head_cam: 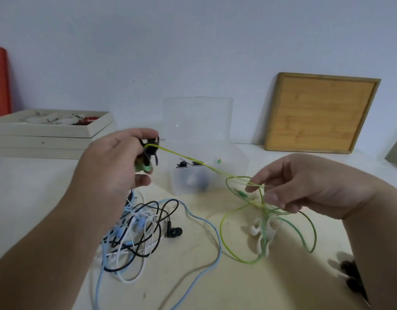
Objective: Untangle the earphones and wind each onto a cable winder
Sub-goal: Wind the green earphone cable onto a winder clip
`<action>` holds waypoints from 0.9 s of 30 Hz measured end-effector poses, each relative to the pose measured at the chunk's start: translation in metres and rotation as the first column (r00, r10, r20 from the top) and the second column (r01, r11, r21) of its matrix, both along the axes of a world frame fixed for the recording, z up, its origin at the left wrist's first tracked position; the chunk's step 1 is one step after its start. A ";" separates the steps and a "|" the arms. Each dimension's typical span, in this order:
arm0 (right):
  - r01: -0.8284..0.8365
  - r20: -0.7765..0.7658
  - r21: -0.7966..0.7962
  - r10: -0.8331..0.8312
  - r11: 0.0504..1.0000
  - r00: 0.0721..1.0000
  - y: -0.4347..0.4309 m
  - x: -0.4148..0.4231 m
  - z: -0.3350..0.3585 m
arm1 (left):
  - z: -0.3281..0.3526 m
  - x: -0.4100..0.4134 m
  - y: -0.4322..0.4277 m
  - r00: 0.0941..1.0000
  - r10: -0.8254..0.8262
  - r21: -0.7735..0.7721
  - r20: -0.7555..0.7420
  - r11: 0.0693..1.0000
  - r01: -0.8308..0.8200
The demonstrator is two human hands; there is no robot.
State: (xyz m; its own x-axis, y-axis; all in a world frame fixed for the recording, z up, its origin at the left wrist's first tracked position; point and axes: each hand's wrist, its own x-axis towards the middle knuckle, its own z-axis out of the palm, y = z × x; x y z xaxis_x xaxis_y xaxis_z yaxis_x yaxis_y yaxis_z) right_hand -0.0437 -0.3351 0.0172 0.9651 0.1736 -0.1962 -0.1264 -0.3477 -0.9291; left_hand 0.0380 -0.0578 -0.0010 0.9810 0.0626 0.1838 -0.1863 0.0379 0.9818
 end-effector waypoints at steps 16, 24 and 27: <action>0.636 0.436 -0.138 -0.530 0.759 0.727 -0.004 0.010 0.000 | 0.009 0.002 0.016 0.971 0.239 0.090 0.016 0.967 -0.239; 0.876 0.429 0.273 -0.865 0.397 0.259 -0.007 0.005 0.010 | 0.004 -0.022 -0.003 0.982 -0.159 0.575 0.098 0.815 0.075; 0.897 0.413 0.272 -0.884 0.349 0.219 -0.010 0.005 0.008 | 0.004 -0.025 -0.004 0.963 -0.260 0.564 0.065 0.806 0.180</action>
State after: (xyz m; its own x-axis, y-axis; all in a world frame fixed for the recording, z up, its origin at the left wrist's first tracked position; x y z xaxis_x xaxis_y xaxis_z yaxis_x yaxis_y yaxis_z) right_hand -0.0383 -0.3449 0.0253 0.4427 -0.8535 0.2749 0.0174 -0.2984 -0.9543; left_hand 0.0132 -0.0623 0.0030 0.9197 -0.3025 0.2502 -0.3681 -0.4428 0.8176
